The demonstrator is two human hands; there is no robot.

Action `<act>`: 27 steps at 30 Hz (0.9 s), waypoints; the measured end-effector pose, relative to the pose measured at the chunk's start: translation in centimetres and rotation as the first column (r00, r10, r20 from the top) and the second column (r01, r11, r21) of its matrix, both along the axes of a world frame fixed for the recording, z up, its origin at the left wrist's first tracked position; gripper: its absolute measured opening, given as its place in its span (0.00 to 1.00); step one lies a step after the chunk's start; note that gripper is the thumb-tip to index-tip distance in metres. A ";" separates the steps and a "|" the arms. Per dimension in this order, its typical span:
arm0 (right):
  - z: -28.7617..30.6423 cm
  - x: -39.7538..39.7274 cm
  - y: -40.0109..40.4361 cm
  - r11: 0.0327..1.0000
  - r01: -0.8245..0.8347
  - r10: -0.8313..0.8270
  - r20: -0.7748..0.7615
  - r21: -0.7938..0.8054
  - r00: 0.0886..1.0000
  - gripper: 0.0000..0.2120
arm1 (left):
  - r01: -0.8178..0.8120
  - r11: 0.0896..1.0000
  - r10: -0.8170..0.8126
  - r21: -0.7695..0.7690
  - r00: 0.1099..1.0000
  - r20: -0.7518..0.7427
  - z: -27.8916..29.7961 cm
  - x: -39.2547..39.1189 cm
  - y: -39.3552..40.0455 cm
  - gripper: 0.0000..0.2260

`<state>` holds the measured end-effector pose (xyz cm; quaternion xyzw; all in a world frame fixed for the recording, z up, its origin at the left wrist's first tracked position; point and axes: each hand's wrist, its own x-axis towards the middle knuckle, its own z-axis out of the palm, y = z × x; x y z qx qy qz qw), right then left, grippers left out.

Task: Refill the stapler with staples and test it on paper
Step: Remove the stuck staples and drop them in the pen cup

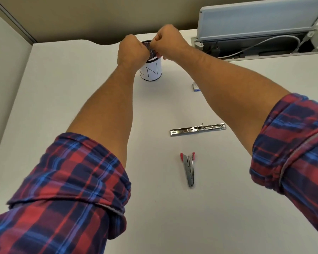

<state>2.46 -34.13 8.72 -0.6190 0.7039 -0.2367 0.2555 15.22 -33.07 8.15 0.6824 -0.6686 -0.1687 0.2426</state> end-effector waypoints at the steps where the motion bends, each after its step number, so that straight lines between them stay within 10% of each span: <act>1: 0.0 -0.1 0.0 1.000 0.001 -0.001 -0.003 -0.008 1.000 0.12 | 0.008 1.000 -0.008 -0.012 1.000 -0.008 -0.1 0.1 0.0 0.07; 27: 0.8 -1.9 3.4 0.993 -0.096 0.100 0.049 -0.066 0.994 0.07 | 0.006 0.994 -0.022 -0.107 0.987 -0.157 -0.2 1.4 2.3 0.07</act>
